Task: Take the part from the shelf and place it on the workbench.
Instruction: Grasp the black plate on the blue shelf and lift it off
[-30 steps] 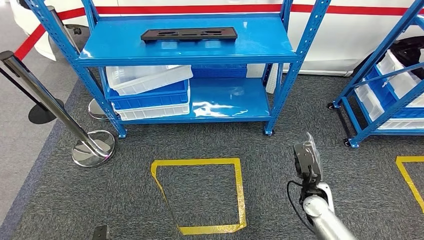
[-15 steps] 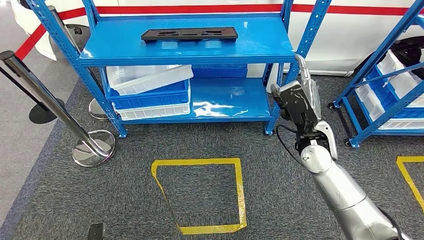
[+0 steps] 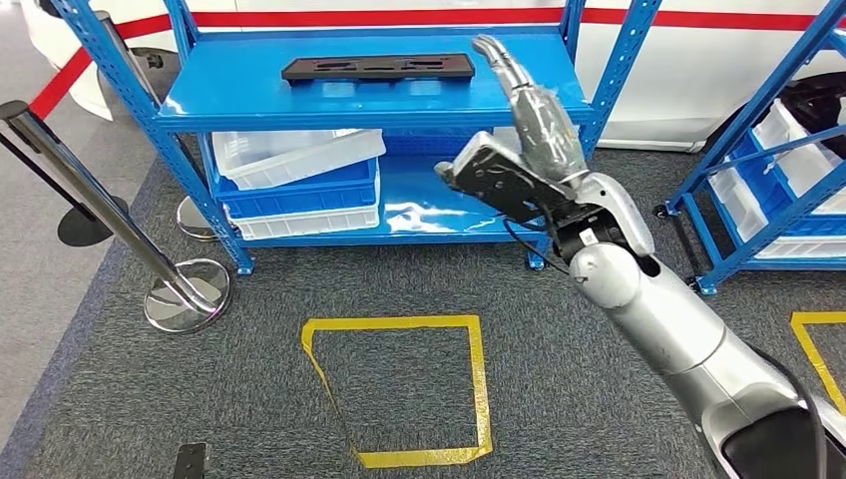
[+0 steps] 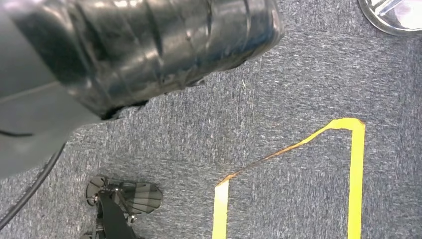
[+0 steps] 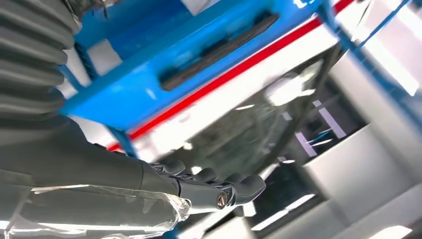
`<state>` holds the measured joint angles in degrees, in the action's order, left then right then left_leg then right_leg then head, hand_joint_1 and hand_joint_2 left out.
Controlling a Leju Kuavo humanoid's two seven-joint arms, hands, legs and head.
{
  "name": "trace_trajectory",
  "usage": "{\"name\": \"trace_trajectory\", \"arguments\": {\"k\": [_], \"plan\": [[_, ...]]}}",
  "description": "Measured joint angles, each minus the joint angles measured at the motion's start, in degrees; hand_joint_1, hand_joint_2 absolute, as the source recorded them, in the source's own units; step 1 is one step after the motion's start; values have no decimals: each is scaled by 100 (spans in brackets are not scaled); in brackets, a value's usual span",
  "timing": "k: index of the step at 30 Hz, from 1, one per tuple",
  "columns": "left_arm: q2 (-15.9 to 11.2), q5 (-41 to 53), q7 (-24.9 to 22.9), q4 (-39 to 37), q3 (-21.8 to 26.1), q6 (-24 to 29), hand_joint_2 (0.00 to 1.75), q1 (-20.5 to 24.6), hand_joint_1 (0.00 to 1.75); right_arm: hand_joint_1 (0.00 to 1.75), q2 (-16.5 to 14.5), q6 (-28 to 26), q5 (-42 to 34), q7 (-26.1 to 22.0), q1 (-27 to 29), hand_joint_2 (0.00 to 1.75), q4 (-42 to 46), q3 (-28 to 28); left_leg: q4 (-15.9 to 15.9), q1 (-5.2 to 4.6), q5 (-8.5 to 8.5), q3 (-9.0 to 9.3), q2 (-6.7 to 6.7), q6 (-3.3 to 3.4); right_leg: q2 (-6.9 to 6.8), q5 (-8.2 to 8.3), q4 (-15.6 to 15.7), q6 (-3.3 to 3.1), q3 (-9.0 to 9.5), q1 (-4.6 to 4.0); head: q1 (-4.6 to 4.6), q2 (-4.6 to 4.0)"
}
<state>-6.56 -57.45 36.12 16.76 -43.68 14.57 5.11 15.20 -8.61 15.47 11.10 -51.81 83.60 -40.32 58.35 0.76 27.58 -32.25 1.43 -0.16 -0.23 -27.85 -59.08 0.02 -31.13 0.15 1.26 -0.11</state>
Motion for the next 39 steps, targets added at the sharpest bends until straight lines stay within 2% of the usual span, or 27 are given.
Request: {"name": "trace_trajectory", "arguments": {"k": [11,21,29,35,39], "plan": [[1,98,-137,-2,-117,-63,0,22,0,0,-350,876,1329,108,-481,175,5,-916,0,5,0,-3,0,-1,0,0,1,0,-2,-1,0,0],[2,246,-304,-22,-248,-119,0,74,0,0,-729,2062,1939,43,-612,175,-346,-1782,0,6,-1,-5,-2,-2,0,-1,1,0,-8,0,1,0],[1,329,-412,-36,-335,-107,0,90,0,0,-951,2354,2048,-33,-614,175,-749,-2217,5,4,-1,-9,-1,-2,0,1,7,1,-9,14,0,0],[-1,345,-489,-59,-377,-98,0,87,0,0,-963,2302,1543,34,-603,175,-912,-2274,20,-13,2,-14,-1,3,0,7,12,11,-9,39,1,0],[-4,349,-509,-74,-393,-98,0,87,0,0,-963,2299,1422,42,-595,175,-991,-2274,46,-24,12,-32,1,35,1,20,24,33,-10,50,1,0]]}}
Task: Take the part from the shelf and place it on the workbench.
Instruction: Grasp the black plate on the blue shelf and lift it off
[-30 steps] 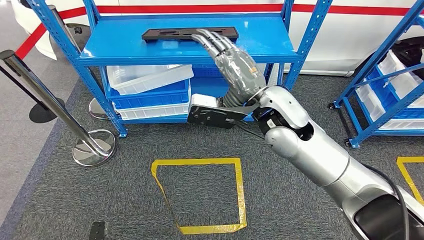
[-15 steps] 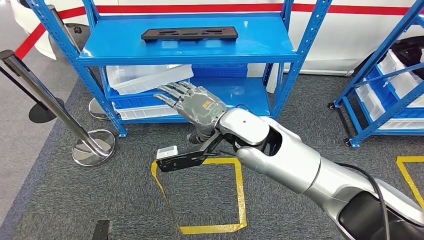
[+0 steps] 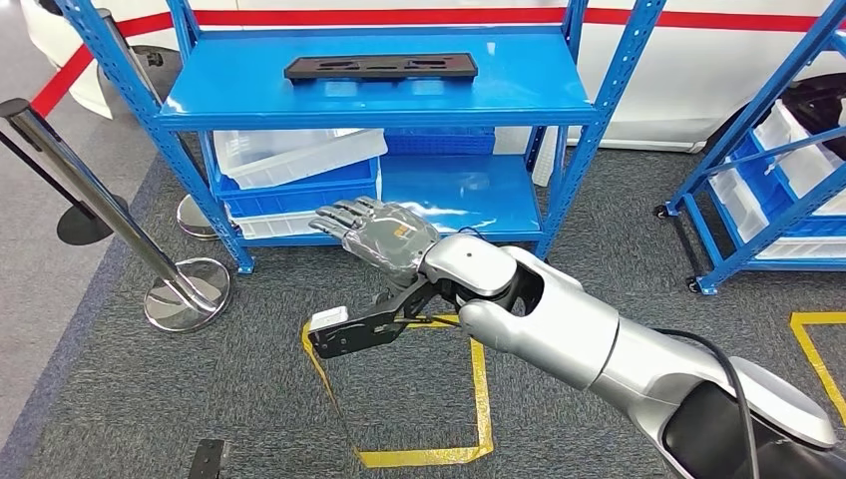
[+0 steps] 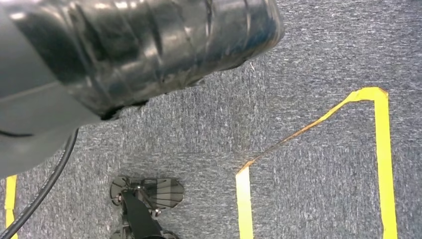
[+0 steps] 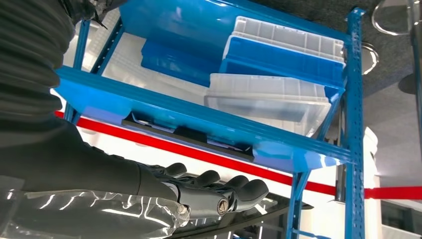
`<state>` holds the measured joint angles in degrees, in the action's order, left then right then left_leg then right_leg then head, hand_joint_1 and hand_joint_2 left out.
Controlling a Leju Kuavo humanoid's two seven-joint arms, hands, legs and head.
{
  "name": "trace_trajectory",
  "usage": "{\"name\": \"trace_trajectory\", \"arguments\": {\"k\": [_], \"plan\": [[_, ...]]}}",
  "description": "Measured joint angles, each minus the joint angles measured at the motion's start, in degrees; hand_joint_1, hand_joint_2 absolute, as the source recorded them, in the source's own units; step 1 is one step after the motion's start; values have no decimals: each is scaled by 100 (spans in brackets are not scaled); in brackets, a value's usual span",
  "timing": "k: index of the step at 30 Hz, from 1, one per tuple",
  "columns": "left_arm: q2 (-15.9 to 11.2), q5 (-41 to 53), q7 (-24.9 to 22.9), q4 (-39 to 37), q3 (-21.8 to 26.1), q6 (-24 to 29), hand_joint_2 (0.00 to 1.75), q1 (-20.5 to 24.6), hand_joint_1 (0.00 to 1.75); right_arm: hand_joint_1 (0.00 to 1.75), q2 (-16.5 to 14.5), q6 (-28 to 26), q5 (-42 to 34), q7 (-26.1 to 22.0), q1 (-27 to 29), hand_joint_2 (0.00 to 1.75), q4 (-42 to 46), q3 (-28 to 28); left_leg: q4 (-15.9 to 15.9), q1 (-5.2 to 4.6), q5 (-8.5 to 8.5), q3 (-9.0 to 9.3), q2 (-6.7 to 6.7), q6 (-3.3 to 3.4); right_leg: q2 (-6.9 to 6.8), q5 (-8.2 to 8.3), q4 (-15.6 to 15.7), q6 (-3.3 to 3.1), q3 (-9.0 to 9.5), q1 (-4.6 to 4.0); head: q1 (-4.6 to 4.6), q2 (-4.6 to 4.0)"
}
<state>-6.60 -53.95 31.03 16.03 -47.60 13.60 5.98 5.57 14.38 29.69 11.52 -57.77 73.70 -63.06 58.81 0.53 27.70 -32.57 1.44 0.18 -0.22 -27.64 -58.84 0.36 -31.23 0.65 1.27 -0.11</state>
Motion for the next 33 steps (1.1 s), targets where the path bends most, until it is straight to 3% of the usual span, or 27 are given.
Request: {"name": "trace_trajectory", "arguments": {"k": [3,5,7,8,9,10,11,13,14,18,20,21,23,25,26,27,28,30,31,33], "plan": [[-3,3,-2,-3,-2,0,0,1,0,0,-1,-4,-5,0,-1,175,-29,1,-82,29,-48,29,-7,73,4,1,19,49,-3,-13,-2,0],[-3,8,-3,-3,-2,0,0,2,0,0,-1,-10,-5,0,-8,175,-38,1,-187,68,-103,82,-21,132,10,-152,-260,73,-150,-22,-15,0],[-3,16,-4,-3,-3,0,0,4,0,0,0,-14,-5,0,5,87,-52,0,-214,73,-115,95,-27,154,14,-429,-978,91,-546,-5,-22,0],[-3,20,-5,-3,-4,0,0,2,0,0,1,-15,-5,1,22,44,-62,0,-213,74,-112,95,-24,155,14,-510,-1329,104,-763,6,-22,0],[-3,23,-7,-3,-4,0,0,0,0,0,1,-15,-5,5,38,0,-75,0,-207,78,-103,99,-19,151,14,-487,-1523,117,-915,21,-22,0],[-3,26,-9,-3,-4,-2,0,-2,0,0,2,-17,-5,10,48,0,-87,0,-196,84,-87,105,-10,139,13,-349,-1498,128,-968,37,-22,0],[-2,27,-14,-3,-4,-9,0,-3,0,0,2,-27,-2,20,51,0,-97,0,-176,94,-63,116,1,119,13,-117,-1258,137,-915,56,-23,0],[-3,25,-39,-4,-4,-36,0,1,0,0,1,-95,18,54,54,0,-120,0,-116,108,8,116,23,49,35,296,-571,144,-675,80,-25,0],[-4,24,-56,-6,-5,-54,0,4,0,0,-7,-149,39,77,55,0,-132,-1,-81,104,37,95,34,7,54,372,-313,126,-581,81,-28,0],[-4,8,-118,-9,-8,-129,0,4,0,0,-46,-363,206,167,101,0,-210,-5,-64,109,43,11,41,-129,87,334,-135,-3,-542,56,-10,0],[-3,-9,-151,-9,-9,-178,0,6,0,0,-85,-495,364,189,114,0,-249,-8,121,117,150,-70,-15,-161,73,334,-97,-64,-497,61,-5,0],[-4,-16,-163,-9,-9,-195,0,11,0,0,-107,-557,438,202,116,0,-262,-9,326,115,248,-170,-48,-169,62,328,-83,-91,-469,59,-2,0],[-8,-29,-195,-9,-9,-210,0,12,0,0,-134,-675,579,258,142,0,-291,-11,1074,102,514,-591,-75,-170,37,309,-79,-130,-436,34,4,0],[-11,-34,-229,-9,-10,-207,0,-11,0,0,-148,-778,708,337,201,0,-325,-15,1607,95,590,-968,-76,-164,24,294,-81,-155,-420,6,2,0],[-10,-28,-242,-10,-11,-194,0,-22,0,0,-159,-837,768,371,228,0,-341,-15,1580,94,477,-1011,-77,-155,24,288,-84,-163,-416,-2,1,0],[-10,-15,-251,-10,-11,-176,0,-27,0,0,-175,-904,829,402,244,0,-356,-15,1350,94,282,-943,-79,-144,25,282,-89,-166,-411,-7,2,0],[-10,4,-258,-11,-11,-152,0,-27,0,0,-195,-979,891,424,252,0,-368,-15,979,94,42,-792,-86,-132,26,273,-95,-165,-403,-9,2,0],[-10,42,-270,-11,-13,-106,0,-14,0,0,-229,-1108,1002,443,252,0,-380,-10,298,74,-230,-481,-109,-105,28,259,-97,-137,-393,-16,4,0],[-10,63,-277,-11,-17,-93,0,-9,0,0,-238,-1151,1050,442,253,0,-381,-5,115,60,-273,-396,-112,-85,27,257,-93,-110,-392,-24,0,0],[-9,103,-283,-10,-36,-103,0,-15,0,0,-244,-1210,1145,404,263,0,-382,1,40,34,-268,-368,-95,-40,24,263,-76,-56,-389,-43,-9,0]]}}
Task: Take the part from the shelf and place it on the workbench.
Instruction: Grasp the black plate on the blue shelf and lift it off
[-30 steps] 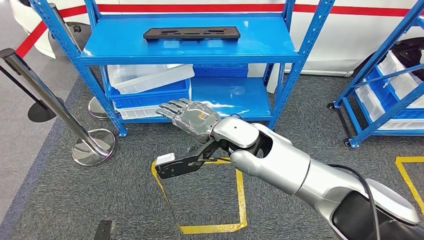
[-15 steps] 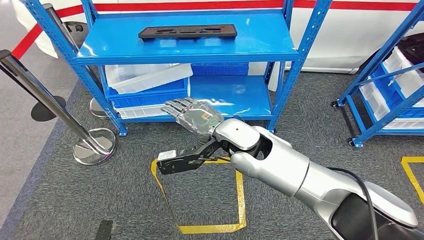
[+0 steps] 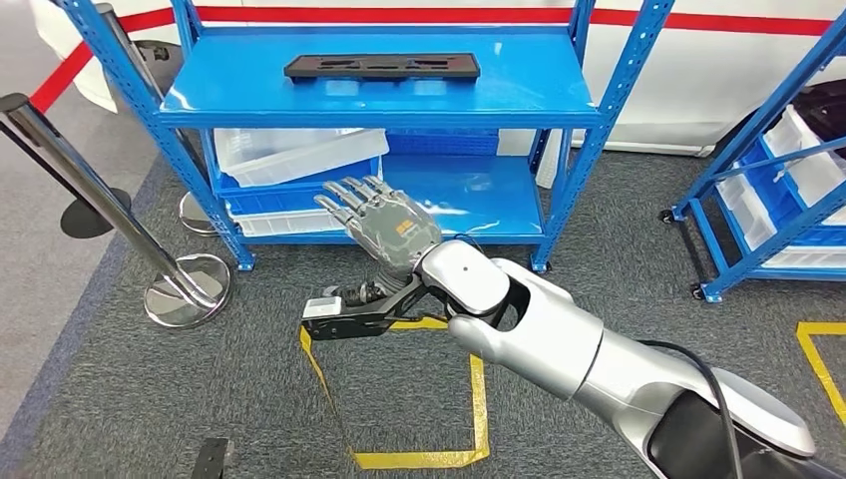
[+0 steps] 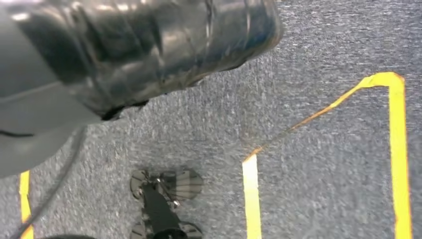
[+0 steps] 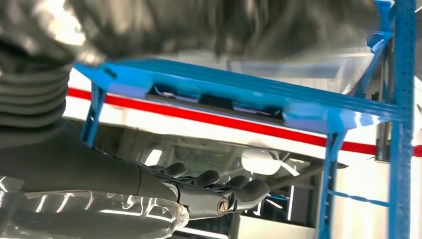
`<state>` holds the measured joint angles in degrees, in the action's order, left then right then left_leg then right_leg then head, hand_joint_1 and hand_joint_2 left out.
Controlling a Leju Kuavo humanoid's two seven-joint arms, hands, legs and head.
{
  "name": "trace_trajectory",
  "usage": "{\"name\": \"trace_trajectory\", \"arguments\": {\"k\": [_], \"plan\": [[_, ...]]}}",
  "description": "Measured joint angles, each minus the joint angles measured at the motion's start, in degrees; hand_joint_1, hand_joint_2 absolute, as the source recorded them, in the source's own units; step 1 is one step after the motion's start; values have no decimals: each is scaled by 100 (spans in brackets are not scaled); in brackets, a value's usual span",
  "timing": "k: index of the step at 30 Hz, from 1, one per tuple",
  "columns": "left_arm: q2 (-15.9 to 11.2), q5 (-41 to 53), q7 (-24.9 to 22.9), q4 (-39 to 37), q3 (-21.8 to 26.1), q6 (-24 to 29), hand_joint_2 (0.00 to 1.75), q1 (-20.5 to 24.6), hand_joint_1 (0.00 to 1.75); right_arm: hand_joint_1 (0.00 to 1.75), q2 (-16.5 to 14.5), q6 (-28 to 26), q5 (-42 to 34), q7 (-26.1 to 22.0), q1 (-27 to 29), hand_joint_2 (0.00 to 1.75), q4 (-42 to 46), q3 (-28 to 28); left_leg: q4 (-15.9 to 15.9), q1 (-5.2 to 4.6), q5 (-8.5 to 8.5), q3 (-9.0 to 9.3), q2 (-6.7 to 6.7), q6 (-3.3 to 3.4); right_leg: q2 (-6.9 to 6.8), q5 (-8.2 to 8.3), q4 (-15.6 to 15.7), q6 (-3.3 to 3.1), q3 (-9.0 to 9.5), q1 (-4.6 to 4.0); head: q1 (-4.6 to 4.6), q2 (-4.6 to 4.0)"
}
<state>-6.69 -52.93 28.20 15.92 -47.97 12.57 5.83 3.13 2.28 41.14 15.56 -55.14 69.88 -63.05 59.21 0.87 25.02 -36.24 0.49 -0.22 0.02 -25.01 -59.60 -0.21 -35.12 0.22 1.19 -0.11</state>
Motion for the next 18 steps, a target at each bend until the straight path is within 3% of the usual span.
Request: {"name": "trace_trajectory", "arguments": {"k": [3,4,7,8,9,10,11,13,15,18], "plan": [[0,56,2,-1,-26,-66,0,-14,0,0,-23,-70,143,-87,26,0,2,3,-29,18,-25,20,10,87,-2,-97,-107,71,-38,14,-7,0],[0,68,3,0,-36,-79,0,-8,0,0,-32,-82,178,-107,32,0,3,4,-39,21,-31,28,9,117,-1,-227,-313,91,-129,22,-9,0],[0,82,2,0,-85,-87,0,1,0,0,-44,-96,247,-146,78,0,3,5,-41,-9,-29,31,9,175,0,-701,-1351,110,-613,25,-15,0],[0,84,0,-1,-97,-86,0,-2,0,0,-44,-96,265,-150,102,0,3,5,-40,-24,-28,33,12,182,0,-734,-1548,100,-710,22,-15,0],[0,84,-2,-1,-104,-84,0,-6,0,0,-45,-95,281,-154,121,0,2,5,-40,-40,-26,35,18,186,0,-670,-1550,78,-715,13,-15,0],[0,84,-3,-1,-108,-81,0,-8,0,0,-50,-95,295,-157,132,0,2,5,-39,-57,-25,39,27,187,2,-512,-1331,39,-611,-4,-16,0],[0,84,-4,-1,-109,-80,0,-8,0,0,-58,-95,303,-160,135,0,2,5,-39,-72,-25,44,38,188,5,-311,-962,-15,-429,-29,-15,0],[7,82,-5,0,-111,-85,0,-6,0,0,-89,-94,308,-165,129,0,3,8,-40,-88,-25,46,49,182,8,-62,-251,-126,-82,-83,-9,0],[14,79,-8,0,-113,-89,0,-7,0,0,-117,-92,308,-167,126,0,0,13,-47,-80,-32,38,48,159,4,-37,13,-166,35,-113,-12,0],[10,75,-13,-1,-113,-84,0,-13,0,0,-145,-87,308,-168,125,0,-10,16,-67,-87,-33,53,45,92,-4,-1,92,-169,85,-87,-19,0]]}}
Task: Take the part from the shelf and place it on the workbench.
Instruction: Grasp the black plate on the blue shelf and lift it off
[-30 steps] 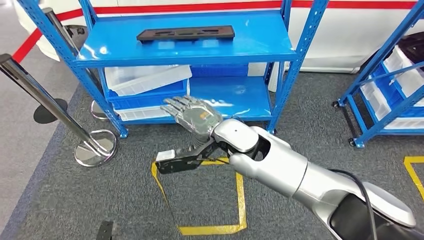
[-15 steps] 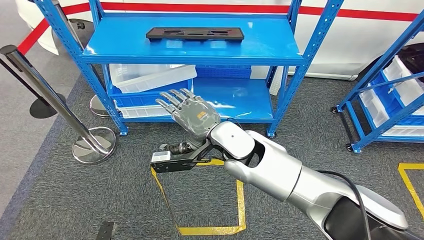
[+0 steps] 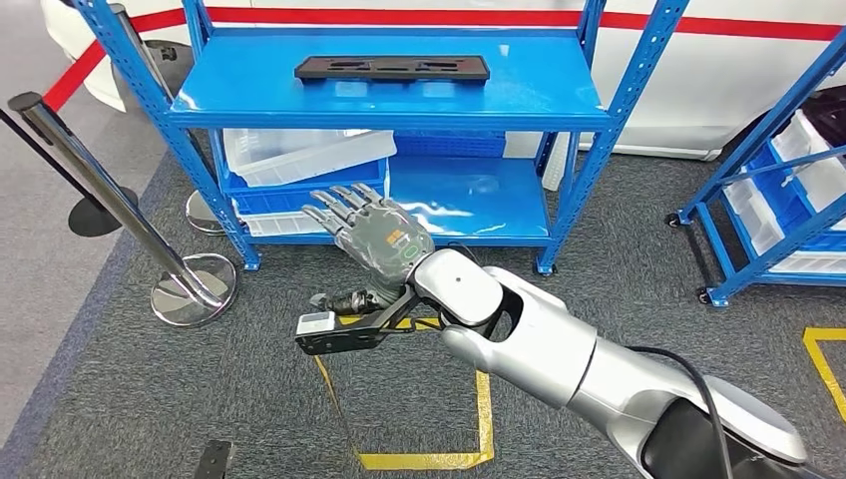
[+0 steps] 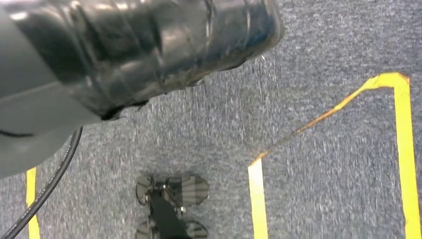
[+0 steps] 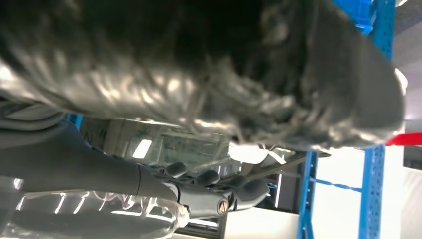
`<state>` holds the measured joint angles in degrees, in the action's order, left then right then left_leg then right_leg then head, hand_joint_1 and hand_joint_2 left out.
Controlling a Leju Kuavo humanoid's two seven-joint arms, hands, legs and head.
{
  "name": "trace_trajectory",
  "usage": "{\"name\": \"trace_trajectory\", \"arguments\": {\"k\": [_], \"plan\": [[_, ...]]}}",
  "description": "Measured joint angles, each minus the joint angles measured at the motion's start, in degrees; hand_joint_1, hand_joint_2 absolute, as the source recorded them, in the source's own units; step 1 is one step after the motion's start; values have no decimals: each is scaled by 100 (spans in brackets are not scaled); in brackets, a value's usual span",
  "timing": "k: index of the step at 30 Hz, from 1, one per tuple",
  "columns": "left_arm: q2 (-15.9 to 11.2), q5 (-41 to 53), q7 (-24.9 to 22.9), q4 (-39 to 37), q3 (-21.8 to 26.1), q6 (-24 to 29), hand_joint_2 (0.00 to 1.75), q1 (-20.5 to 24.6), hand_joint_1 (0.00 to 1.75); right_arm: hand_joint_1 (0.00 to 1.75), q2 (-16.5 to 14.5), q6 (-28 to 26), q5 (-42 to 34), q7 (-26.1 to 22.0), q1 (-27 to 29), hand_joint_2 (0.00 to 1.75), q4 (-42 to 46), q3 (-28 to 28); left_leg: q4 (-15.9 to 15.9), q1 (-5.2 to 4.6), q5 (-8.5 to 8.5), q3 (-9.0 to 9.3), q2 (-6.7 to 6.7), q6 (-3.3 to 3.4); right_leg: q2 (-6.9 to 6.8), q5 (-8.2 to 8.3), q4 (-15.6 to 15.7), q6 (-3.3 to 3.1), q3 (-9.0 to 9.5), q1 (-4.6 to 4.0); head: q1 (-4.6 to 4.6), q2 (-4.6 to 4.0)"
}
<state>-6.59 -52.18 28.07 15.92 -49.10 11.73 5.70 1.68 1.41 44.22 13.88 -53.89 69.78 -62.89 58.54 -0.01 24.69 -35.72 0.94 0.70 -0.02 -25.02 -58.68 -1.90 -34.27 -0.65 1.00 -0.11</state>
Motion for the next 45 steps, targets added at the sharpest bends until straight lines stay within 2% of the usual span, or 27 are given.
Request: {"name": "trace_trajectory", "arguments": {"k": [2,5,6,7,8,10,12,15,17,18,20,21,22,23,24,26,27,30,33,36,37,38,39,41,42,43,45], "plan": [[-3,-1,-3,0,-1,5,0,-4,0,0,-34,2,0,0,-8,0,-5,3,156,-17,129,-52,-9,-56,-13,43,96,-18,72,45,16,0],[-7,-11,-11,-1,-2,9,0,0,0,0,-73,14,0,0,-9,0,-18,5,1149,13,618,-501,-24,-126,-22,57,132,-35,98,59,37,0],[-9,-16,-15,-1,-2,9,0,-9,0,0,-77,21,0,0,0,0,-26,5,1455,26,714,-652,-27,-145,-22,54,130,-35,99,62,38,0],[-11,-18,-18,-1,-2,9,0,-21,0,0,-78,27,0,0,7,0,-36,5,1547,41,687,-710,-33,-162,-22,48,126,-32,100,67,38,0],[-13,-17,-20,-1,-2,9,0,-29,0,0,-80,31,0,0,10,0,-45,5,1412,59,555,-657,-42,-179,-20,38,119,-21,105,74,38,0],[-16,-17,-20,-1,-2,9,0,-30,0,0,-87,34,0,0,9,0,-55,5,683,99,164,-317,-69,-216,-17,-4,84,27,118,84,38,0],[-16,-17,-20,-1,-3,9,0,-19,0,0,-93,33,0,0,1,0,-58,5,98,101,-3,-31,-76,-189,-12,-50,30,92,103,69,40,0],[-16,-18,-22,-1,-4,7,0,-23,0,0,-98,31,0,0,-4,0,-64,7,-6,84,21,12,-64,-69,-11,-78,7,159,74,56,36,0],[-16,-17,-22,-1,-4,7,0,-26,0,0,-101,30,0,0,-9,0,-65,8,-20,85,24,35,-61,4,-11,-193,-159,206,6,70,27,0],[-16,-17,-24,-1,-4,7,0,-21,0,0,-102,29,0,0,-12,0,-65,8,-27,87,29,52,-61,36,-9,-317,-393,228,-105,77,22,0],[-16,-17,-34,-1,-4,4,0,-13,0,0,-102,32,0,0,-12,0,-72,9,-23,75,52,68,-61,81,-8,-611,-1133,249,-493,80,11,0],[-16,-18,-44,-1,-4,1,0,-13,0,0,-102,42,0,0,-6,0,-80,9,-18,65,64,73,-59,97,-8,-694,-1466,246,-693,80,11,0],[-16,-18,-54,-1,-4,-3,0,-15,0,0,-102,63,0,0,0,0,-90,9,-12,54,79,81,-55,109,-8,-682,-1641,234,-824,78,11,0],[-16,-17,-65,-1,-4,-8,0,-17,0,0,-102,103,-1,4,3,0,-99,9,-7,43,96,95,-48,117,-6,-563,-1599,209,-849,71,11,0],[-16,-15,-74,-1,-4,-13,0,-17,0,0,-104,159,-6,16,0,0,-109,9,-4,31,113,116,-37,119,-5,-355,-1344,169,-764,56,11,0],[-8,-10,-89,-1,-7,-20,0,-13,0,0,-115,267,-19,46,-24,0,-135,9,-4,14,147,154,-20,113,-1,45,-569,51,-438,5,15,0],[-4,-8,-95,-1,-11,-22,0,-11,0,0,-128,301,-25,65,-44,0,-156,9,-5,12,159,158,-15,100,-2,140,-269,3,-300,-21,12,0],[1,2,-108,-1,-33,-23,0,-10,0,0,-157,342,-28,110,-89,0,-219,9,-34,34,164,157,-19,33,-3,137,-6,-50,-170,-67,2,0],[-1,6,-113,-1,-43,-25,0,-8,0,0,-180,354,-20,125,-118,0,-256,9,156,29,313,91,-34,-48,-15,163,147,-58,-51,1,8,0],[-5,7,-125,-1,-49,-26,0,-1,0,0,-201,368,-17,134,-134,0,-292,9,1158,45,702,-446,-45,-118,-19,136,184,-74,20,24,10,0],[-8,7,-131,-1,-51,-26,0,-10,0,0,-202,372,-17,138,-126,0,-308,9,1407,57,728,-611,-47,-142,-16,115,173,-73,33,27,10,0],[-12,7,-136,-2,-52,-26,0,-23,0,0,-203,374,-17,141,-120,0,-326,9,1456,71,639,-683,-49,-168,-11,87,155,-66,47,37,10,0],[-15,7,-139,-3,-54,-26,0,-32,0,0,-204,374,-17,142,-119,0,-343,9,1291,87,454,-651,-53,-192,-5,51,128,-51,64,50,11,0],[-22,7,-141,-5,-55,-29,0,-34,0,0,-210,372,-17,144,-129,0,-373,9,602,117,27,-376,-72,-235,4,-43,51,5,97,67,14,0],[-26,7,-139,-5,-58,-33,0,-27,0,0,-215,371,-17,145,-137,0,-385,9,303,120,-68,-246,-76,-225,6,-87,7,40,96,63,22,0],[-28,7,-135,-5,-64,-38,0,-18,0,0,-219,370,-17,146,-144,0,-395,9,127,118,-90,-167,-79,-198,7,-119,-22,70,89,52,23,0],[-33,8,-127,-5,-79,-48,0,-17,0,0,-223,370,-17,155,-158,0,-412,9,49,107,-10,-131,-68,-97,9,-141,-60,119,82,33,23,0]]}}
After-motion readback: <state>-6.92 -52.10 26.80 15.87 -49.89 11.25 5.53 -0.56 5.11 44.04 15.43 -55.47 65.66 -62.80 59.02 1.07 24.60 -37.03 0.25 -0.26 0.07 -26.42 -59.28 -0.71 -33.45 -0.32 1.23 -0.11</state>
